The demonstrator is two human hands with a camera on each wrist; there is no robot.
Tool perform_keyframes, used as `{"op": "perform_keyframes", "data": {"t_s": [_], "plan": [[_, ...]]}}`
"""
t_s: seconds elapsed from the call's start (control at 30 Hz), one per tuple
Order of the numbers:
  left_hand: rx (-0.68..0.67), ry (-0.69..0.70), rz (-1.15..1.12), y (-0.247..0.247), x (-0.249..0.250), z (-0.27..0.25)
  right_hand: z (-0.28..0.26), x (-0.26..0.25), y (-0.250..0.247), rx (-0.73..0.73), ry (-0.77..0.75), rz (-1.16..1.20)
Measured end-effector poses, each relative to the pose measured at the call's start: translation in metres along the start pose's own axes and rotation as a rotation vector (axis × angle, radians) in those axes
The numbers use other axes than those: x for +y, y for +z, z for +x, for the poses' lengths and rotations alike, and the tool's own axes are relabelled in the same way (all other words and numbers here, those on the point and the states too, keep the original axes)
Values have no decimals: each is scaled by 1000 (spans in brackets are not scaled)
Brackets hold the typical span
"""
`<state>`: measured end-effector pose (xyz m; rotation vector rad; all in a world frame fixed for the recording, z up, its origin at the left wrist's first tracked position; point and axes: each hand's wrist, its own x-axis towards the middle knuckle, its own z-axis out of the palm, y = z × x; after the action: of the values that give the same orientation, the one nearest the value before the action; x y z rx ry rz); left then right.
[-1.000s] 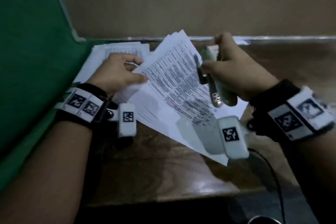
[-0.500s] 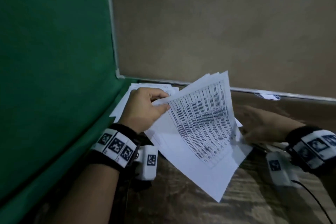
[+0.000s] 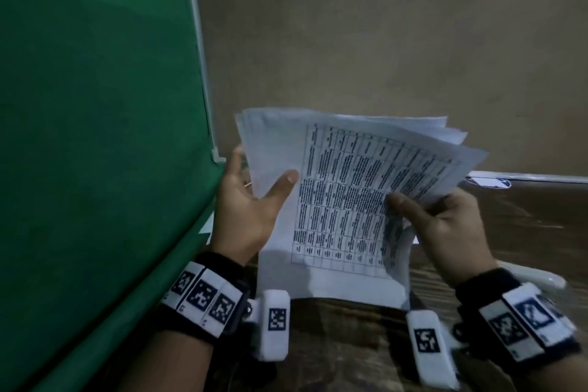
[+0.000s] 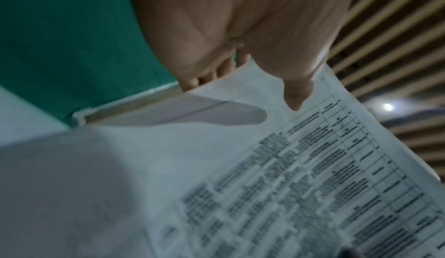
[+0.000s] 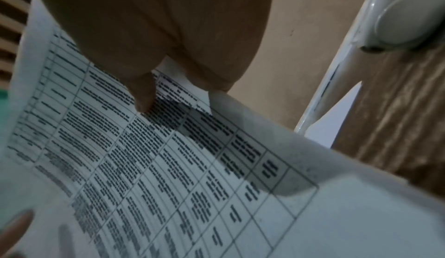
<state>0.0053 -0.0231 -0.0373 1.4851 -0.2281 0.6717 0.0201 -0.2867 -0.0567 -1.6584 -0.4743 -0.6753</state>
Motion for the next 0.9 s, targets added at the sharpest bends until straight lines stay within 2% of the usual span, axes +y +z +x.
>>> {"op": "perform_keyframes", "data": {"t_s": [0.2, 0.37, 0.47, 0.53, 0.67, 0.73, 0.8, 0.9], "plan": [[-36, 111, 85, 12, 1, -6, -6, -2, -6, 6, -75, 39], [-105, 153, 133, 20, -4, -13, -10, 9, -6, 15, 6, 159], [-110, 162, 154, 20, -3, -14, -11, 6, -5, 47, 3, 121], [-87, 187, 152, 22, 2, -18, -11, -2, -5, 66, -81, 45], [18, 302, 120, 27, 16, -23, -15, -20, -2, 181, -343, -140], [34, 302, 74, 29, 20, -23, -17, -24, -1, 208, -395, -170], [16, 266, 78, 29, 18, -24, -16, -27, -1, 203, -378, -175], [-55, 188, 170, 28, 12, -24, -13, -29, -3, 172, -255, -169]]}}
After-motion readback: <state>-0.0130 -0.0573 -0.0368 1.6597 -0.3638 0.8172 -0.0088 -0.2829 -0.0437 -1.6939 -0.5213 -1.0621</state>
